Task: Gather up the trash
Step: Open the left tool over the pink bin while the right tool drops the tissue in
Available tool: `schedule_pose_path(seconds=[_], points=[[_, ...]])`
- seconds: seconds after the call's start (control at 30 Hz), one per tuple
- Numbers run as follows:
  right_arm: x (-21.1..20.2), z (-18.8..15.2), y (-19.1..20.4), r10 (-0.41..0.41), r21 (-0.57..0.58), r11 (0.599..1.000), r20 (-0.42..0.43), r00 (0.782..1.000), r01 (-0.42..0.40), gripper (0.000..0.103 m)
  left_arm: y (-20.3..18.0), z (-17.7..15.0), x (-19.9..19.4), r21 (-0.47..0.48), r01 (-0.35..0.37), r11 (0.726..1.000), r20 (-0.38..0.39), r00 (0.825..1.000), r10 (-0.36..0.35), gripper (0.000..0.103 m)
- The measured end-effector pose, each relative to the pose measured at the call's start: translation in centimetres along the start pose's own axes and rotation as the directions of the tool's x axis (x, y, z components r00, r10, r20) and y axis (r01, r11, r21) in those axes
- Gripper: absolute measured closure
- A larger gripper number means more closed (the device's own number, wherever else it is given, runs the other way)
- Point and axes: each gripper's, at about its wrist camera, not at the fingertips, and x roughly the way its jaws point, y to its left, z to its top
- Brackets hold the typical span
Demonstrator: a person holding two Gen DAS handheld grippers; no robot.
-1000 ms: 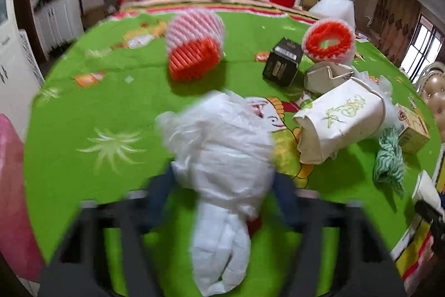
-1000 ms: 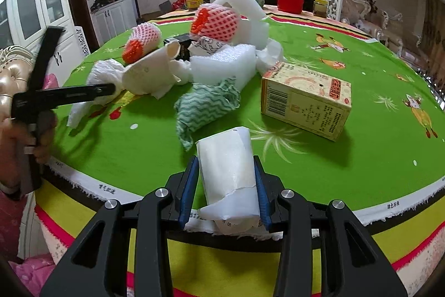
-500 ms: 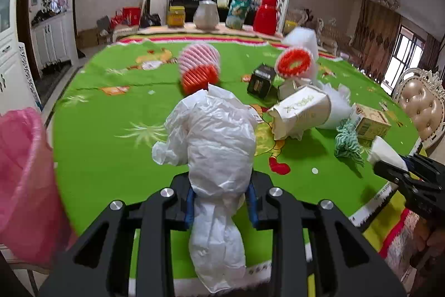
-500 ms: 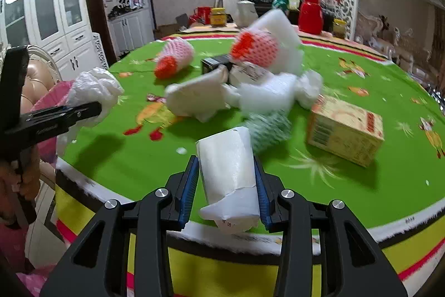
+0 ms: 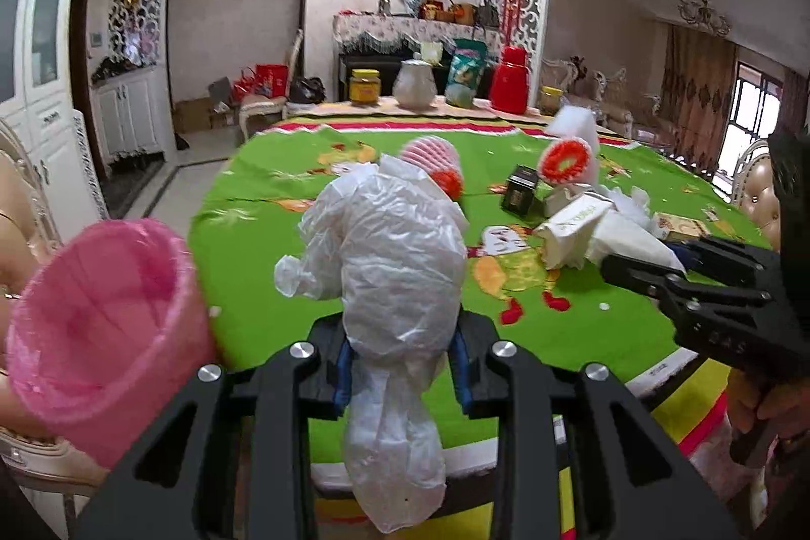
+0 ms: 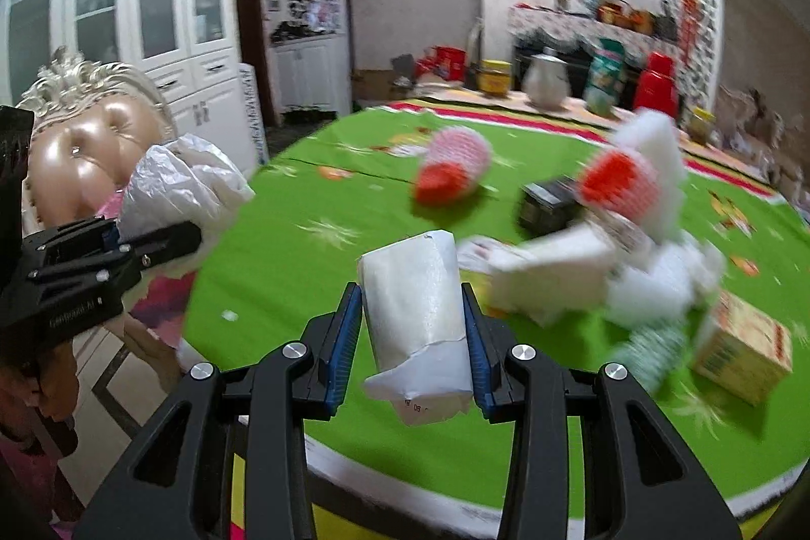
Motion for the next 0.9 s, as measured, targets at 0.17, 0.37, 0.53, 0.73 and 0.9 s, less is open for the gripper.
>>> schedule_pose_path(seconds=[0.17,0.37,0.53,0.73,0.9], points=[[1.5,1.9,4.1,0.067,-0.059,0.996,0.037,0.997,-0.065,0.065,2.5,-0.4,-1.7,-0.007,-0.093,0.996,0.037,0.995,0.093,0.072],[3.2,3.8,8.8,0.167,-0.13,0.979,0.061,0.984,-0.158,0.065,7.2,-0.6,-4.0,-0.07,-0.178,0.982,0.071,0.981,0.183,0.071],[5.2,5.6,12.8,0.24,-0.187,0.956,0.065,0.968,-0.225,0.065,11.7,-0.9,-5.8,-0.127,-0.237,0.963,0.082,0.965,0.248,0.071],[8.0,7.4,16.5,0.312,-0.212,0.932,0.056,0.948,-0.294,0.065,17.1,-1.1,-6.5,-0.164,-0.262,0.951,0.086,0.957,0.278,0.071],[10.7,8.8,18.8,0.356,-0.218,0.915,0.037,0.934,-0.34,0.064,20.5,-1.1,-4.7,-0.187,-0.29,0.939,0.047,0.952,0.304,0.07]])
